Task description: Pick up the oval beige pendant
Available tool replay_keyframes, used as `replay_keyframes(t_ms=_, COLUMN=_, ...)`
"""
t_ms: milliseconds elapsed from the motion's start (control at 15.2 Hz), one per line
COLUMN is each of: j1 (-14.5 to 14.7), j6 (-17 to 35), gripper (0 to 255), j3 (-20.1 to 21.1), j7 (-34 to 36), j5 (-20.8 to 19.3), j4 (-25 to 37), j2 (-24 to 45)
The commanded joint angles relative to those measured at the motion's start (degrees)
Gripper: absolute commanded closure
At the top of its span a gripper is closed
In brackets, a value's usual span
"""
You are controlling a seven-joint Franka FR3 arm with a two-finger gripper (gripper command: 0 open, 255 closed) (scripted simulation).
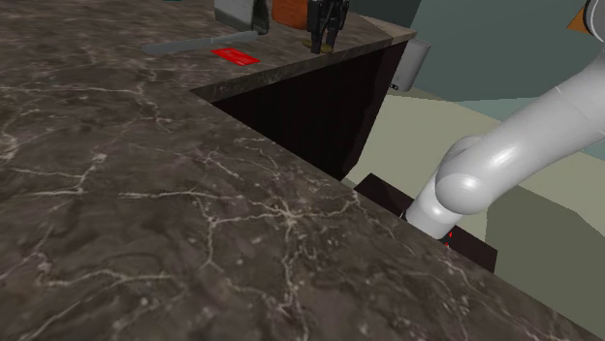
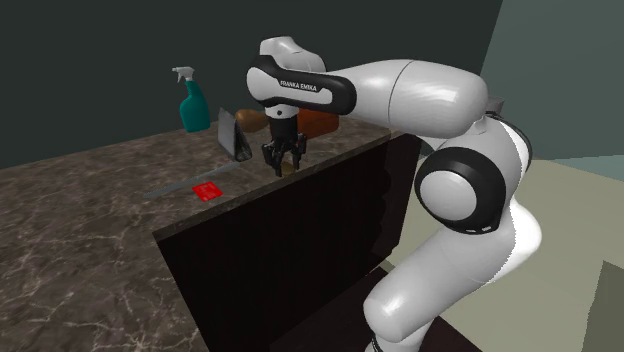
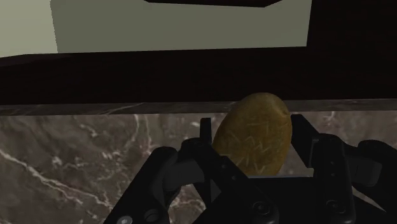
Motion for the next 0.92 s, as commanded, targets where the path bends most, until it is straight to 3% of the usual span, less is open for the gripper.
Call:
replay_keyframes(t_ms=0, j1=0.00, j6=0.04, gripper=255, j3=0.00, j7=0.00, j5=0.00, j4=-0.03, j2=0.00)
replay_keyframes(t_ms=396, j1=-0.01, j6=0.06, gripper=255, j3=-0.03, j7=-0.04, j5=-0.01, j4=-0.08, j2=-0.03)
replay_keyframes(t_ms=858, j1=-0.06, j6=-5.37, gripper=255, j3=-0.04, j7=0.02, j5=-0.10, j4=7.03, j2=1.65)
